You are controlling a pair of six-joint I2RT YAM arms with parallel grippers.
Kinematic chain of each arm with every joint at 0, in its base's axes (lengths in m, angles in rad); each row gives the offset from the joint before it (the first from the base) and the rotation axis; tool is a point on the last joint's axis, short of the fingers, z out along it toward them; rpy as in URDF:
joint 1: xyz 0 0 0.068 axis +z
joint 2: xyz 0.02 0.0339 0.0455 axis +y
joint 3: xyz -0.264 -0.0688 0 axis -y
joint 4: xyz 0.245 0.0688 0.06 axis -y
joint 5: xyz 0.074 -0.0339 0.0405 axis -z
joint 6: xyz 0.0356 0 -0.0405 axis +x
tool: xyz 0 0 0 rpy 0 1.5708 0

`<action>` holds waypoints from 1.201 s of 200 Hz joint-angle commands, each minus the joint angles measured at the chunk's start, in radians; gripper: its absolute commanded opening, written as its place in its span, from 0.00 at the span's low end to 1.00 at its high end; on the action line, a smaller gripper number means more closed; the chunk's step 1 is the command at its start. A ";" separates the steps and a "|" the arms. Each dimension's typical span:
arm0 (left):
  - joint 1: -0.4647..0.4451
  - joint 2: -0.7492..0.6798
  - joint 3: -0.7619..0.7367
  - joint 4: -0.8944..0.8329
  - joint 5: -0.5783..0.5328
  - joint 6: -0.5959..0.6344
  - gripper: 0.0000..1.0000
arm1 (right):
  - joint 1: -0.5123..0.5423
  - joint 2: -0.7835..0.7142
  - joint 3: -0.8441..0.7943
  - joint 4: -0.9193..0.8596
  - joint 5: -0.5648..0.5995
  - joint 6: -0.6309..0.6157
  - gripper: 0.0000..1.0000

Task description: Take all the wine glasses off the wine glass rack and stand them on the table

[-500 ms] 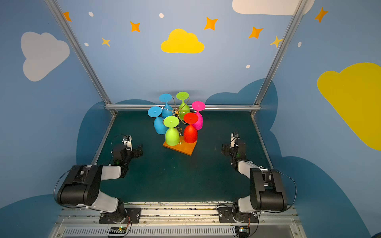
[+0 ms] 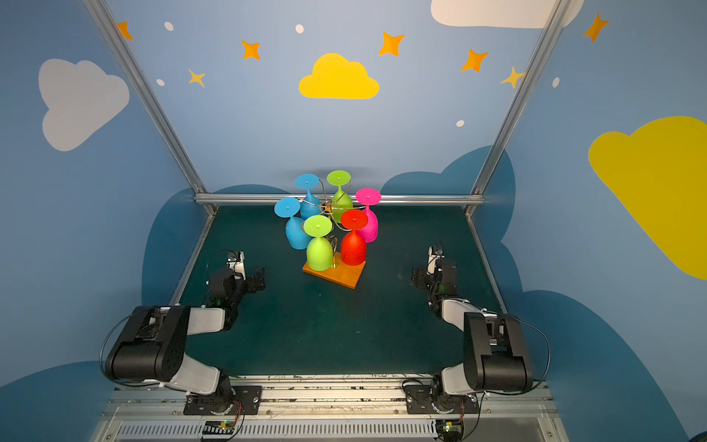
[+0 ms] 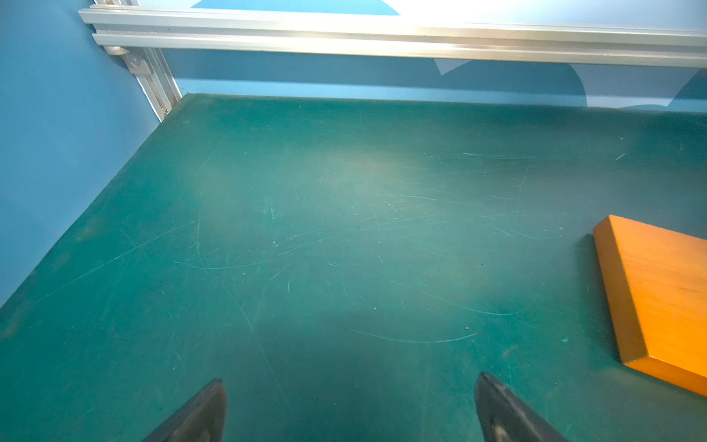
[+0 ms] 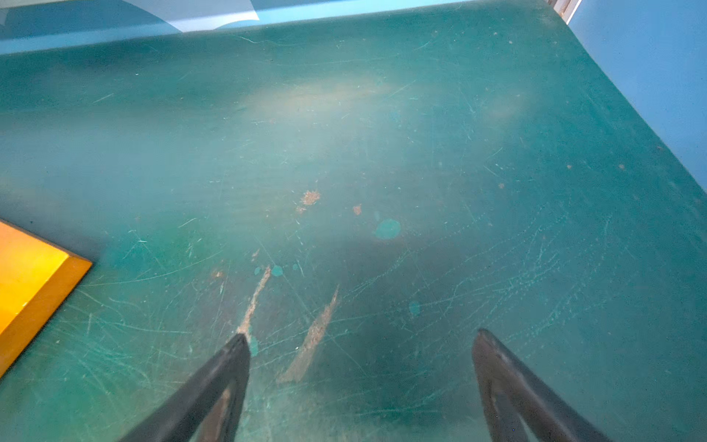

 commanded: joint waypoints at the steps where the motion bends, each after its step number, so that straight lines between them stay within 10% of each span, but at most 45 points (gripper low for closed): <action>1: -0.002 -0.004 0.024 -0.010 -0.004 0.013 1.00 | -0.002 0.010 0.020 -0.015 -0.007 0.011 0.90; 169: -0.002 -0.008 0.022 0.011 -0.006 0.009 1.00 | 0.002 -0.067 0.089 -0.149 -0.028 -0.077 0.89; 206: -0.045 -0.273 0.261 -0.580 -0.263 -0.193 1.00 | -0.004 -0.281 0.263 -0.395 -0.039 0.199 0.90; 240: -0.038 -0.532 0.185 -0.478 -0.142 -0.437 1.00 | -0.036 -0.430 0.202 -0.276 -0.182 0.485 0.86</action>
